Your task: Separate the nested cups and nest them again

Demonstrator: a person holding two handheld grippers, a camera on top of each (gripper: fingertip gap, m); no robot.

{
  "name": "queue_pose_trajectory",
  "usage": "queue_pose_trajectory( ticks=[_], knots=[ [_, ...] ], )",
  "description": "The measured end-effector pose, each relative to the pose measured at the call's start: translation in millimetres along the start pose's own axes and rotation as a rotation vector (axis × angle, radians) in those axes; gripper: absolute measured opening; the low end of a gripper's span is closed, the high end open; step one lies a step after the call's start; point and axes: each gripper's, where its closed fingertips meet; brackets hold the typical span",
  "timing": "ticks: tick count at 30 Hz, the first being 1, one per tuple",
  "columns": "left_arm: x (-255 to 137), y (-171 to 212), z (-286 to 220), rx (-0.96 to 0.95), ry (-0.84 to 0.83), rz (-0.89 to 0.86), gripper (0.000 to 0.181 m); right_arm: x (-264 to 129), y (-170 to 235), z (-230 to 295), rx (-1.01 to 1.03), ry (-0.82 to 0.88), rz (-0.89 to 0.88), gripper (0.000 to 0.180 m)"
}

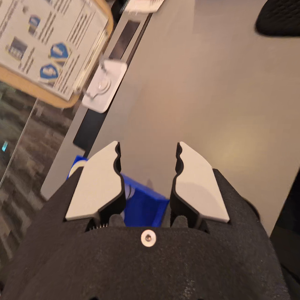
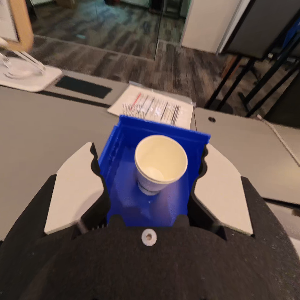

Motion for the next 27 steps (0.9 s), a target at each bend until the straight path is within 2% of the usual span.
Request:
queue_pose_trajectory(
  ticks=[5,11,17,23,27],
  knots=[
    [-16.6,79.4,44.2,-0.077,-0.061,0.218,0.065,-26.9,-71.4,28.9,-0.073,-0.073,-0.173,0.114],
    [1.8,151.1,62.6,-0.074,-0.033,0.376,0.057,-26.2,-101.2,70.4,-0.119,-0.183,-0.206,0.114],
    [48.3,179.7,67.2,0.02,0.025,0.477,0.043,-13.1,-105.0,102.7,-0.137,-0.263,-0.193,0.114],
    [66.6,206.9,72.0,0.09,0.06,0.654,0.035,-8.0,-99.1,112.8,-0.156,-0.295,-0.158,0.114],
    [71.1,214.3,71.3,0.075,0.084,0.682,0.005,-8.3,-94.6,112.2,-0.143,-0.308,-0.156,0.114]
  ],
)
Point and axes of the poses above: each gripper's, where its closed fingertips meet, x out along the fingers, y out of its underside, z = x × y across the jaws, and after that the axes turned 2 degrees about -z, right-handed
